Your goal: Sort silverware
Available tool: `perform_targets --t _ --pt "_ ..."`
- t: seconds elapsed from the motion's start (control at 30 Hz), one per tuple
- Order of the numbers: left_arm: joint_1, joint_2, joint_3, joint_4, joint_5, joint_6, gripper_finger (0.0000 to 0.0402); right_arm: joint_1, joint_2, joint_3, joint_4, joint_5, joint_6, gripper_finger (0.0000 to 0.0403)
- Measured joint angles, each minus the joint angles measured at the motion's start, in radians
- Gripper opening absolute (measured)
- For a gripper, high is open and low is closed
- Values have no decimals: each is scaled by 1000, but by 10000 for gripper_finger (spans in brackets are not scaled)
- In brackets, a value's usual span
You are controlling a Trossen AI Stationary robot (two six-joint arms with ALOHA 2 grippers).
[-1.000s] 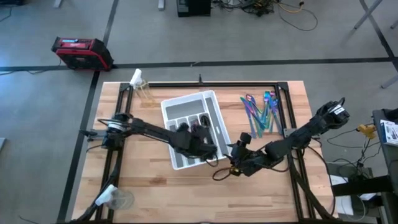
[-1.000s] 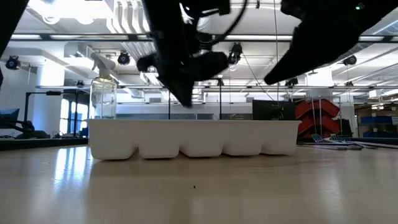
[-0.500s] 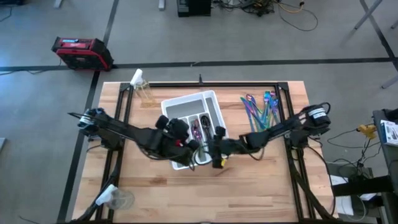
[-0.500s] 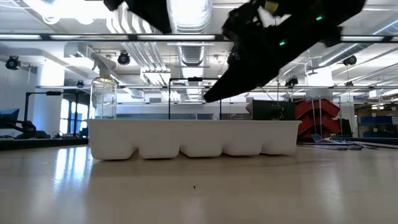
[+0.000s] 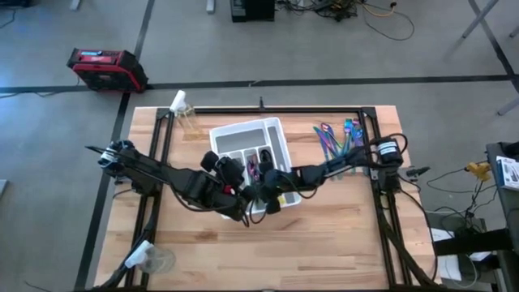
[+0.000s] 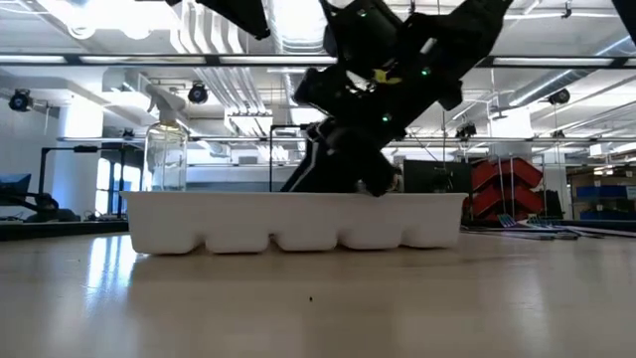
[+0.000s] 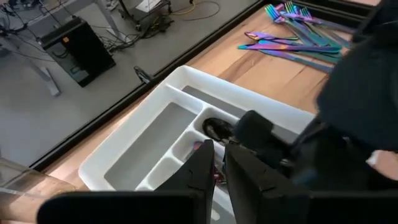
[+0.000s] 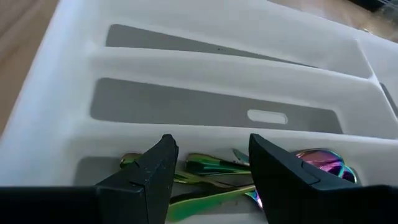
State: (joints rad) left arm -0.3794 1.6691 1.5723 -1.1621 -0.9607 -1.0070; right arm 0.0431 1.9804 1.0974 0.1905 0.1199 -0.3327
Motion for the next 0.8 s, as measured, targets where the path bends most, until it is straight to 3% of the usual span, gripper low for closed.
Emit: perform_targets --t 0.13,0.33,0.47,0.8 --pt "0 2 -5 -2 4 0 25 -21 28 63 -72 12 -10 171" --pt "-20 -13 -5 -8 39 32 25 -24 -6 168 -403 59 -1 143" --pt "-27 -67 -5 -17 47 71 25 -34 0 244 -431 63 -12 136" --pt "-30 -234 -29 -26 43 86 25 -100 109 305 -487 49 -47 189"
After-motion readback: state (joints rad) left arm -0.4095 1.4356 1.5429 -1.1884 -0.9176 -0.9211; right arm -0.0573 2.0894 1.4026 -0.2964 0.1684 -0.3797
